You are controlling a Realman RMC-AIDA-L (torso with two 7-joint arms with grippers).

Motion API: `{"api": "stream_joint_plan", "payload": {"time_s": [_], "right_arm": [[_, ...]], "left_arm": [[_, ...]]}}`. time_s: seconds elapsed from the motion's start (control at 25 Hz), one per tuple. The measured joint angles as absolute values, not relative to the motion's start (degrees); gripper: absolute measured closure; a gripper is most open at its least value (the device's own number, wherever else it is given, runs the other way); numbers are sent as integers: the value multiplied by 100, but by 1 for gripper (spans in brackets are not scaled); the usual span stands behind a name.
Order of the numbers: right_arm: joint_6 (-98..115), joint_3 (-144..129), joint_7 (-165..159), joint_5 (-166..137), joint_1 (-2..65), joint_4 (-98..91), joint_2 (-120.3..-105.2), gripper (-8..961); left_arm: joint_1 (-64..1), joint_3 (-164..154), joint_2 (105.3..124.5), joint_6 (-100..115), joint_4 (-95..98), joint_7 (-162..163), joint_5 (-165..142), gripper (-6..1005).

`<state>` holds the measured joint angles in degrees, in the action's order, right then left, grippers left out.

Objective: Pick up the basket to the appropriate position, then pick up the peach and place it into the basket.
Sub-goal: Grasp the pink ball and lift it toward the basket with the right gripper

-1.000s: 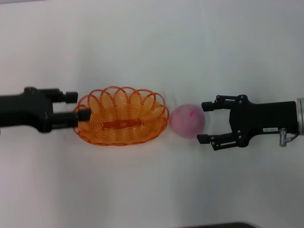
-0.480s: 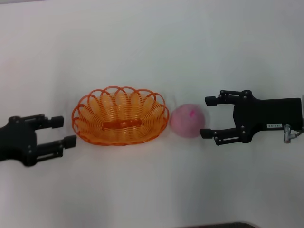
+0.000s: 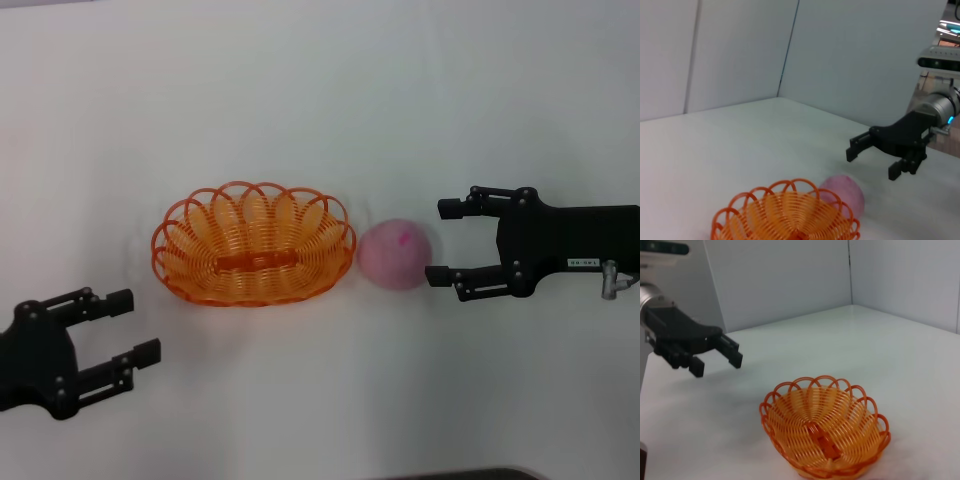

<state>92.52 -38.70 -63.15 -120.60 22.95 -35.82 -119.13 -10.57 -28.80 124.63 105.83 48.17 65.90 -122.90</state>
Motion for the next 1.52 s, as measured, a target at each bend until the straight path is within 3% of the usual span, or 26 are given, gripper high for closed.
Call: {"api": "stream_joint_plan", "payload": {"time_s": [0.6,1.0,1.16,1.52], "right_arm": [[9296,-3915,-6976,-12109,2287,-3643,-11856,45],[9934,-3994,-10058,-12557,2858,-4312,-11560,45],[10191,-3992,-11143,-13272,3323,-4672,-11562,45],[10539,-4196,-12047,-14432,4148,-5611,-11733,3]], "left_arm": [[-1139,-3069,12463,9521,4129,5931,-12596,307],[-1124,-3039,12447,9798,4178,5922,-12555,298],[-1127,-3033,12442,9914,4189,5920,-12553,298],[-1159,-3023,12432,9902,4197,5910,-12557,297]]}}
